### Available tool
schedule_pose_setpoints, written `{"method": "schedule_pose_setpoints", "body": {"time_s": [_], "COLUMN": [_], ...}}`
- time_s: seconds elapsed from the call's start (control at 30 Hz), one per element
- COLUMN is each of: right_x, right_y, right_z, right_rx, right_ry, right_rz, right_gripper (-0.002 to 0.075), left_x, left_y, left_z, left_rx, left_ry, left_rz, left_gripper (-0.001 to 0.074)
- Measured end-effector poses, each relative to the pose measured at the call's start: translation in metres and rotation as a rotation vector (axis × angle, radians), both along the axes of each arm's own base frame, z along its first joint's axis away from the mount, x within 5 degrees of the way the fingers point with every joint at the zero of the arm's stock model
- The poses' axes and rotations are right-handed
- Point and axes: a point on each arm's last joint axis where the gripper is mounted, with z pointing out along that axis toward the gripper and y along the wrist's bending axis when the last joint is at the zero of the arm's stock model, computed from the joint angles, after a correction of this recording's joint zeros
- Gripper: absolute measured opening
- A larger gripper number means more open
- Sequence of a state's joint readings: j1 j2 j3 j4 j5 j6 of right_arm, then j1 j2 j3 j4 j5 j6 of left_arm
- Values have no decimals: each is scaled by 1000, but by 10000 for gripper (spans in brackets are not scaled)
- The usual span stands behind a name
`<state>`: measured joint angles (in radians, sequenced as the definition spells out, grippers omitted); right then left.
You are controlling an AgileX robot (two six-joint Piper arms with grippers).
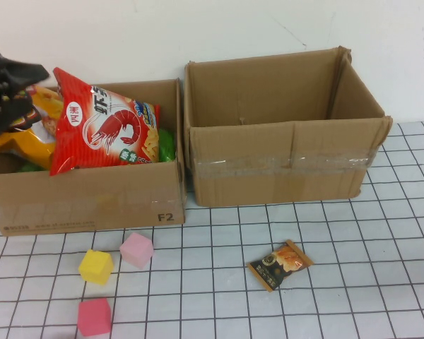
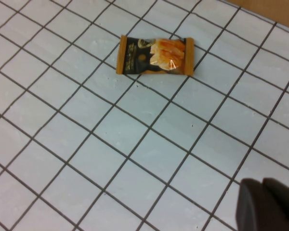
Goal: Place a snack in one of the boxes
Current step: Place the potato chip in the potato chip box, then pick up the biscuit
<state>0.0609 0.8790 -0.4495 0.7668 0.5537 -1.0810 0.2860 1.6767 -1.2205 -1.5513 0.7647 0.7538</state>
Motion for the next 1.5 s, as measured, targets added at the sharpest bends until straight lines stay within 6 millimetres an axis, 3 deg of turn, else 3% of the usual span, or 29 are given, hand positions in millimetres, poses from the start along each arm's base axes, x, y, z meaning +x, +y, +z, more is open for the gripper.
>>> {"method": "schedule_pose_setpoints", "body": {"time_s": [0.07, 0.23, 0.3, 0.43, 0.6, 0.7, 0.87, 1.0, 1.07, 1.2, 1.5], "right_x": [0, 0, 0, 0, 2, 3, 4, 5, 7, 13, 42], "right_y": [0, 0, 0, 0, -1, -2, -2, 2, 5, 8, 27], "right_z": [0, 0, 0, 0, 1, 1, 2, -1, -5, -11, -1], "right_rx": [-1, -3, -13, -28, -52, -91, -91, -85, -87, -78, -44], "right_ry": [-2, -4, -11, -23, -55, -91, -102, -88, -69, -28, -22], "right_rz": [2, 6, 17, 33, 34, 62, 68, 98, 121, 134, 300], "right_gripper": [-1, -1, -1, -1, -1, 29, 185, 370, 417, 448, 461], "left_x": [1, -7, -17, -45, -98, -127, -171, -197, -206, -228, -273], "left_y": [6, 11, 9, 1, -7, -9, -18, -27, -30, -39, -59], "left_z": [9, 39, 56, 90, 131, 139, 128, 106, 92, 64, 10], "left_rx": [6, 86, 155, 344, 673, 792, 872, 870, 847, 817, 816], "left_ry": [-30, -100, -139, -244, -331, -337, -341, -316, -285, -230, -235], "left_rz": [-10, -53, -69, -96, -58, 16, 71, 56, 50, 28, -39], "left_gripper": [446, 141, 60, 12, 1, 1, 0, 0, 0, 0, 0]}}
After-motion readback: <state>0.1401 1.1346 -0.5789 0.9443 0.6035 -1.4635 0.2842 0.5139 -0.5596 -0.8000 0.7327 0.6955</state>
